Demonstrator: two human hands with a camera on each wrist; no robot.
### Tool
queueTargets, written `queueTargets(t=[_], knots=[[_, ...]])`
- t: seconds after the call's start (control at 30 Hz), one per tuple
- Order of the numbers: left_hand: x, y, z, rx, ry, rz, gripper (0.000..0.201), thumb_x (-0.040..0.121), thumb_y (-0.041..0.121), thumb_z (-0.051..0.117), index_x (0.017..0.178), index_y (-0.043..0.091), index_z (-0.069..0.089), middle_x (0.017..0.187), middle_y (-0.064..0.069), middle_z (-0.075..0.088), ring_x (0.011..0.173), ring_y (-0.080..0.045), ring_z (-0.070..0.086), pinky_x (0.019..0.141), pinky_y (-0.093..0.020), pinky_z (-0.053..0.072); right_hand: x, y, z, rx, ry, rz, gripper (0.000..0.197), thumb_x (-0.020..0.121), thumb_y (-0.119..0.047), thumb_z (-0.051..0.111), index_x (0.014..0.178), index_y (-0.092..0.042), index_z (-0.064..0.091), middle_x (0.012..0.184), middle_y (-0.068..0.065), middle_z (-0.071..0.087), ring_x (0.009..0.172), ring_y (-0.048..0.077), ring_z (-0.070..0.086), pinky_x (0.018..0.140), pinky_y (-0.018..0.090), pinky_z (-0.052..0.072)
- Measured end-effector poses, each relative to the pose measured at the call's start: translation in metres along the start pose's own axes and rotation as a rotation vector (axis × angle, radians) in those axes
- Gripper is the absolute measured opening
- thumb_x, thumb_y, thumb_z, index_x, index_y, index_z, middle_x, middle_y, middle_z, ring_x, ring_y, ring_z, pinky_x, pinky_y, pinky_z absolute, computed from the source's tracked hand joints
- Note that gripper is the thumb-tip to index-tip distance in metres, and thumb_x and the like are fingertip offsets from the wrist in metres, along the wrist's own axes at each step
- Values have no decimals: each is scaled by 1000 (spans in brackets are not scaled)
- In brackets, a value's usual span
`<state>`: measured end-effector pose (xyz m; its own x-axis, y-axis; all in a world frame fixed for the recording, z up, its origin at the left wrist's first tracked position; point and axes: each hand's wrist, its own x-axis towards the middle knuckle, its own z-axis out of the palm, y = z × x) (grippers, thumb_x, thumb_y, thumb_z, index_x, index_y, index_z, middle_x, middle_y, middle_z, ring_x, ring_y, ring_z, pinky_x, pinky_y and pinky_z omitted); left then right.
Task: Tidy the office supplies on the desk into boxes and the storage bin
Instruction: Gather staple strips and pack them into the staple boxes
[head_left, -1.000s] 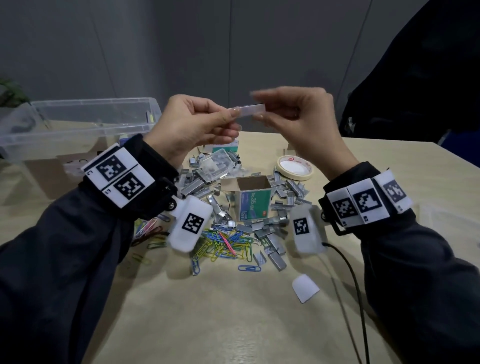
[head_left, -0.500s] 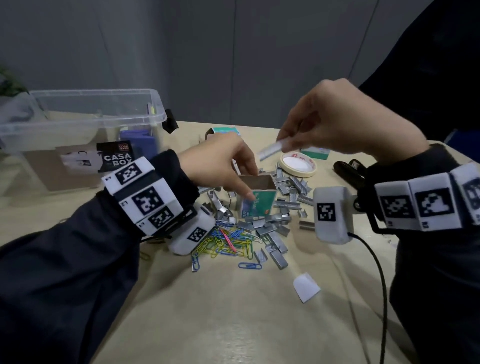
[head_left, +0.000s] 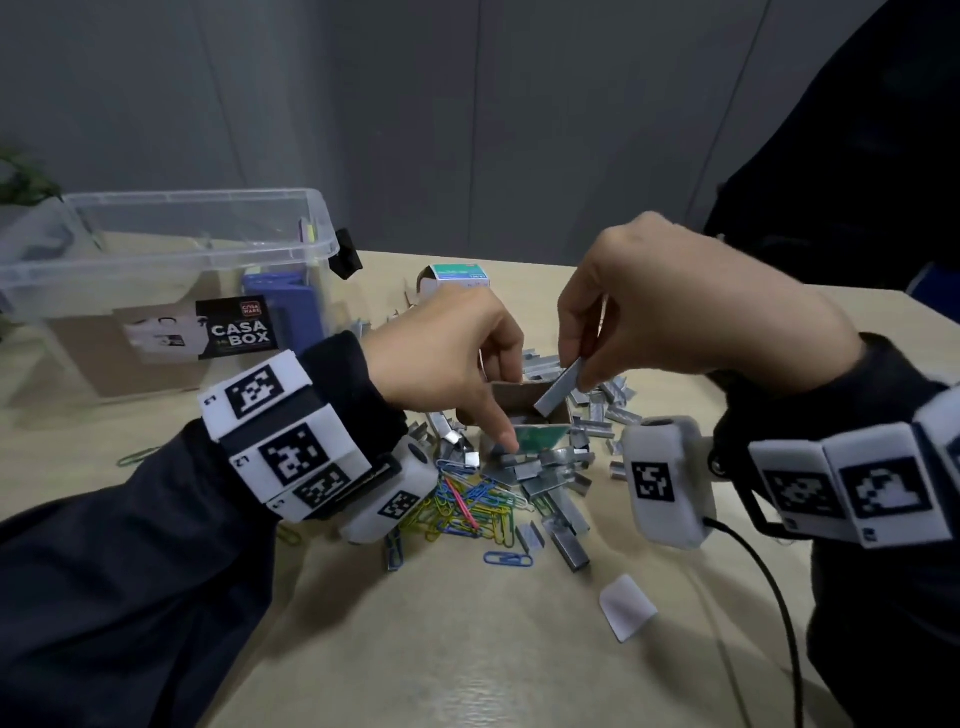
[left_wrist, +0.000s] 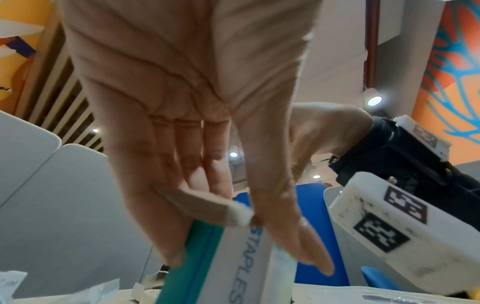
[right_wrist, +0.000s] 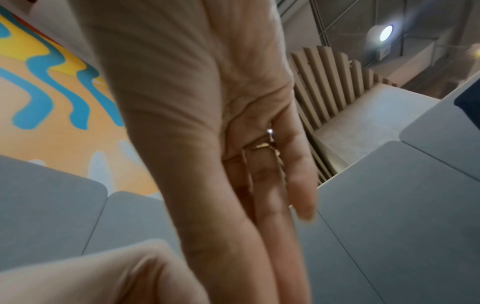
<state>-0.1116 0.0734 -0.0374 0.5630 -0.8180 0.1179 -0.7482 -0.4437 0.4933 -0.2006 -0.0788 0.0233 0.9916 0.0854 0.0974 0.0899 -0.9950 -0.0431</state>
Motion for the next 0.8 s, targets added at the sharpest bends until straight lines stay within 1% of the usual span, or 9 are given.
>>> queueTargets(t=[0.07,0.13,0.23,0.3,0.37,0.43,0.5,0.67,0.8], knots=[[1,-2,-1,-38,6,-28,43,48,31,95,75,9,70,50,9,62,49,-7,60,49,-18,45,2,-3,5,-48,18,12,20,59,-28,91,68,-30,73,64,-15,65,72,9,65,63,30,52],[4,-5,-3,-90,10,-75,43,49,29,94,79,8,72,53,8,64,51,-11,60,48,-17,43,5,-6,12,-69,55,13,19,61,-29,89,70,-29,73,69,-12,65,76,14,64,62,27,47],[7,-12,-5,-167,-11,-132,45,50,26,93,85,6,73,76,-13,73,61,-19,64,59,-23,50,13,-9,26,-57,97,16,16,65,-32,86,74,-28,73,73,-10,65,79,18,63,60,26,41],[8,-13,-7,-242,-42,-141,48,49,25,91,87,3,72,80,-20,72,64,-20,62,66,-30,52,19,-8,35,-48,105,16,14,67,-34,84,75,-28,74,74,-8,66,78,18,63,61,27,44],[7,-12,-8,-309,-57,-163,55,45,26,87,90,0,71,78,-22,71,65,-24,62,71,-43,55,23,-7,41,-43,94,22,10,69,-33,82,73,-28,73,70,-8,66,76,18,63,61,26,45],[7,-13,-7,-336,-63,-189,56,45,24,87,92,-2,70,72,-20,68,65,-25,61,73,-49,55,25,-7,44,-30,76,23,8,71,-32,80,71,-29,73,65,-9,63,73,17,61,59,26,42],[9,-15,-7,-343,-66,-204,47,52,17,89,90,-2,70,70,-15,67,64,-24,59,71,-45,54,26,-8,43,-43,62,15,6,72,-31,79,72,-29,73,67,-9,64,73,17,60,59,26,41],[9,-16,-6,-356,-86,-205,26,59,10,88,77,3,72,62,-9,66,59,-21,57,68,-40,51,30,-14,42,-218,34,-46,14,82,-32,69,93,-26,76,95,0,67,88,26,62,62,28,36],[9,-14,-6,-367,-75,-204,20,60,9,88,68,9,70,56,-4,65,53,-17,56,66,-38,50,27,-16,40,-291,39,-66,18,84,-32,65,98,-25,75,99,0,68,89,26,62,63,29,35]])
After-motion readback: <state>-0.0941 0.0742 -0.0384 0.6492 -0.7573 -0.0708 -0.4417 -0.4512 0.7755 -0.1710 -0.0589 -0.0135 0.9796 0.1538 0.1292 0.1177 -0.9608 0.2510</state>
